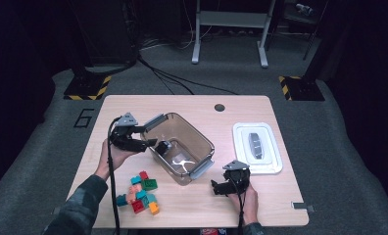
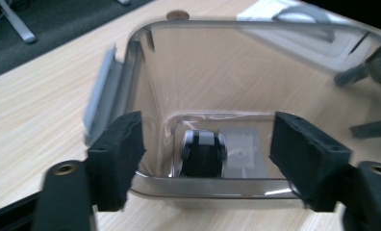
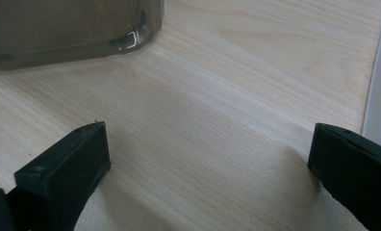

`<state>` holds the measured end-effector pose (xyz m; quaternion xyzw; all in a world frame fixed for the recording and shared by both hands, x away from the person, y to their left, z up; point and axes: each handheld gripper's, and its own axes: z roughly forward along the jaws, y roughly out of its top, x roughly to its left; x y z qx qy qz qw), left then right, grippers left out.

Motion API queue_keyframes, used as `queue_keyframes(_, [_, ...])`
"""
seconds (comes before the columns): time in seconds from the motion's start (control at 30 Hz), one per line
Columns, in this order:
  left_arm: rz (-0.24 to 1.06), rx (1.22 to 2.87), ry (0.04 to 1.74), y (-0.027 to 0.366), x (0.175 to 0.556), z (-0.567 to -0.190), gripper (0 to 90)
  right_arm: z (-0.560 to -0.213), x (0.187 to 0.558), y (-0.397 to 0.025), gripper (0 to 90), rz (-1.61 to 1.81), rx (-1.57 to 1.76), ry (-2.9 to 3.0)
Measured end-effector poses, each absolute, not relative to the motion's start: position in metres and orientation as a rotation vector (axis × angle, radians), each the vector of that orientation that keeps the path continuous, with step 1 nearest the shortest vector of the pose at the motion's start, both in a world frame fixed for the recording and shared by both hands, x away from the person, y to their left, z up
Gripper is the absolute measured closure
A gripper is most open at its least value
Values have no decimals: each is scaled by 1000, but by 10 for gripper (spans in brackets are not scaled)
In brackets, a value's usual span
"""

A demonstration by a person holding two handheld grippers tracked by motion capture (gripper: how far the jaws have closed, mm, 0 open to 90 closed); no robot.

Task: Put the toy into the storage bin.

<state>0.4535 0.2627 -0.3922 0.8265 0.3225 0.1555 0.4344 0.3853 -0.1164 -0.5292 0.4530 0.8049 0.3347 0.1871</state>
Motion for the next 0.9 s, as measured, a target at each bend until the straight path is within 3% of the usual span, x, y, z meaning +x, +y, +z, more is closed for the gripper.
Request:
queue_keyframes(0.33, [423, 2010, 825, 295, 431, -384, 157, -529, 385, -116, 0, 939, 1287, 2258])
queue_keyframes(0.9, [442, 2029, 882, 326, 393, -416, 147, -529, 386, -117, 0, 942, 1273, 2264])
